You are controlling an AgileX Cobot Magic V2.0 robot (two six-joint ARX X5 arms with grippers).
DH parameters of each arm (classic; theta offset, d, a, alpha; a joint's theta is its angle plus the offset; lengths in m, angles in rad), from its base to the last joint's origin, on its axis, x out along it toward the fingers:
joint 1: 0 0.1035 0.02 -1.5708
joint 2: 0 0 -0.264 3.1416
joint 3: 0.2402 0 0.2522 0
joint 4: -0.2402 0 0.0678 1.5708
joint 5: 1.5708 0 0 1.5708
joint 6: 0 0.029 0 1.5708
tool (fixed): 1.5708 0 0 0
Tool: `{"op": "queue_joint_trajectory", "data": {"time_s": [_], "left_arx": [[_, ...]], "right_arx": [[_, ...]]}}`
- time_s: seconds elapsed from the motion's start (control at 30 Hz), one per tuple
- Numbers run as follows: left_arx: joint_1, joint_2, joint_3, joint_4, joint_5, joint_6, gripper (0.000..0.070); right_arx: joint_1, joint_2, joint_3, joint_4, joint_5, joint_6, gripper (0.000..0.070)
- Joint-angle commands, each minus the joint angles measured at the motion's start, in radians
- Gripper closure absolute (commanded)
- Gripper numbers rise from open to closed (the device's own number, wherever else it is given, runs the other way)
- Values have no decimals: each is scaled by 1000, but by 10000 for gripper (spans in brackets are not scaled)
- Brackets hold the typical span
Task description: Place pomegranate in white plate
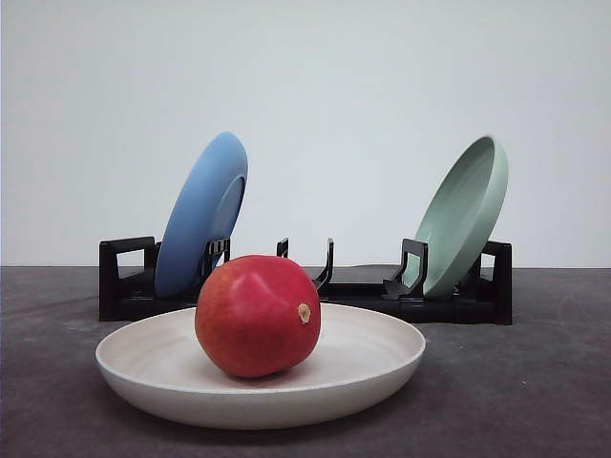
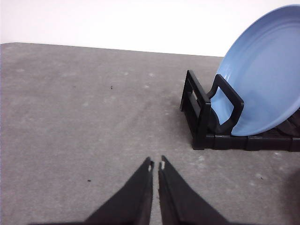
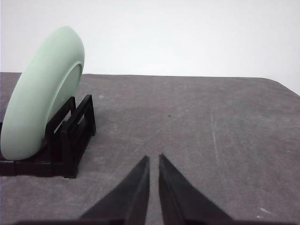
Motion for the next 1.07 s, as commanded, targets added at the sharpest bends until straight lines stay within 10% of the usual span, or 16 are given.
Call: {"op": "queue_joint_trajectory", "data": {"time_s": [0.0,1.03], "left_arx": [[0,-2,-9,11,-4,14,700],[0,-2,-9,11,-4,14,700]], "right_arx": [[-1,1,-4,11,2,-7,669],[-1,1,-4,11,2,-7,669]]}}
